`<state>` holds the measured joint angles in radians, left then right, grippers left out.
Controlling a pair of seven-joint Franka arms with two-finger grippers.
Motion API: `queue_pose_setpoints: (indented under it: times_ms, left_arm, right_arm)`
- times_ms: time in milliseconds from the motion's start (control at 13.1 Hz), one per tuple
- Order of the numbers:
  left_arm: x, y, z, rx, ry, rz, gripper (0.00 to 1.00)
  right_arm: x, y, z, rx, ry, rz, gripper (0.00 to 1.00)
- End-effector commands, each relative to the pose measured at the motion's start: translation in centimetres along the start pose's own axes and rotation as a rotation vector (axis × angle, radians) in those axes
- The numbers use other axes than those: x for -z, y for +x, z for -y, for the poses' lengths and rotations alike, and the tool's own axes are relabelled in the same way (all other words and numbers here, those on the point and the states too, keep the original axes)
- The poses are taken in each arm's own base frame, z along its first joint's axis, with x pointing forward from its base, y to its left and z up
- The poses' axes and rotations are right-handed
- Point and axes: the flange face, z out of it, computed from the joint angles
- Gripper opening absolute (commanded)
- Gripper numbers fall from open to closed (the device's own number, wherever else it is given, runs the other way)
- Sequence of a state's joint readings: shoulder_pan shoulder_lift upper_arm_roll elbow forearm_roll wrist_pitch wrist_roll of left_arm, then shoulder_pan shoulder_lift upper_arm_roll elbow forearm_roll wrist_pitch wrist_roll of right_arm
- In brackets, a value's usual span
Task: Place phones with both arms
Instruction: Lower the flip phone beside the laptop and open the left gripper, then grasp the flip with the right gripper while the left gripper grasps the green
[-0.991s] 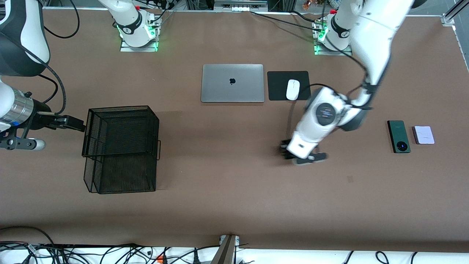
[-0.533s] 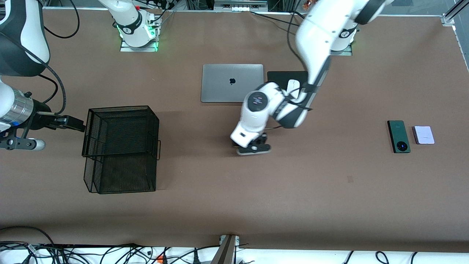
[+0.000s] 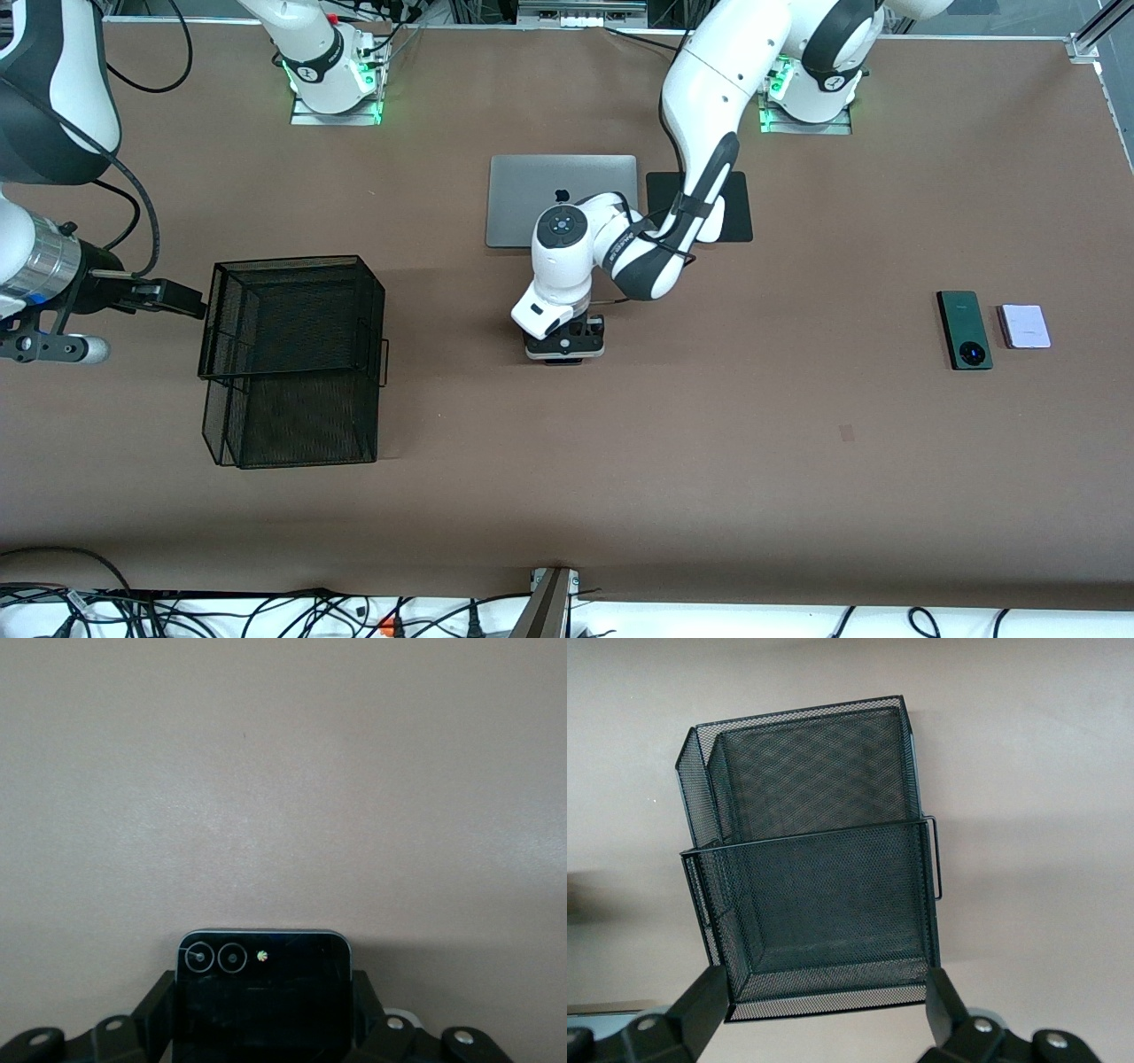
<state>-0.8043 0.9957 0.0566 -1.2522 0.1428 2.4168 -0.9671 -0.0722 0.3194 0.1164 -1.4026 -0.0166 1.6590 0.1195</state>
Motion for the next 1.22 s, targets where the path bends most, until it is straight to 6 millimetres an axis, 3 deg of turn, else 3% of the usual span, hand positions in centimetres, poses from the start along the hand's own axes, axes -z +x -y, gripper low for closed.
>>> queue_pose_setpoints:
  times_ms: [0, 152, 305, 381, 533, 610, 686, 838, 991, 1143]
  left_arm:
    - [1.2, 1.5, -0.4, 0.017, 0.012, -0.038, 1.00]
    - [3.7, 4.1, 1.5, 0.045, 0.056, -0.028, 1.00]
    - [7.6, 7.9, 4.9, 0.049, 0.082, 0.007, 1.00]
    - [9.2, 8.9, 6.3, 0.058, 0.071, 0.033, 1.00]
    - [10.8, 10.2, 10.9, 0.085, 0.099, 0.065, 1.00]
    - [11.3, 10.6, 13.8, 0.089, 0.116, 0.085, 1.00]
    - [11.9, 11.1, 17.0, 0.073, 0.131, 0.105, 1.00]
    - [13.1, 12.5, 24.6, 0.034, 0.149, 0.146, 1.00]
    - [13.7, 13.5, 32.3, -0.028, 0.157, 0.187, 1.00]
    - [13.8, 14.0, 39.5, -0.087, 0.162, 0.224, 1.00]
  right_arm:
    - [0.6, -0.6, 0.0, 0.001, 0.016, -0.005, 0.99]
    - [0.6, -0.6, 0.0, 0.007, 0.016, -0.003, 0.99]
    - [0.4, -0.7, 0.1, 0.007, 0.015, 0.005, 0.99]
    - [0.2, -0.7, 0.0, 0.011, 0.015, 0.009, 0.99]
    - [0.0, -0.6, 0.4, -0.001, 0.028, 0.016, 0.99]
    - [0.1, -0.8, 1.8, 0.012, 0.041, 0.017, 0.99]
    - [0.0, -1.1, 3.7, 0.028, 0.048, 0.019, 1.00]
    - [-0.2, -2.2, 10.0, 0.028, 0.053, 0.020, 1.00]
    - [-2.9, -3.3, 17.4, 0.046, 0.062, 0.052, 0.99]
    - [-6.9, -4.3, 25.6, 0.100, 0.115, 0.043, 0.99]
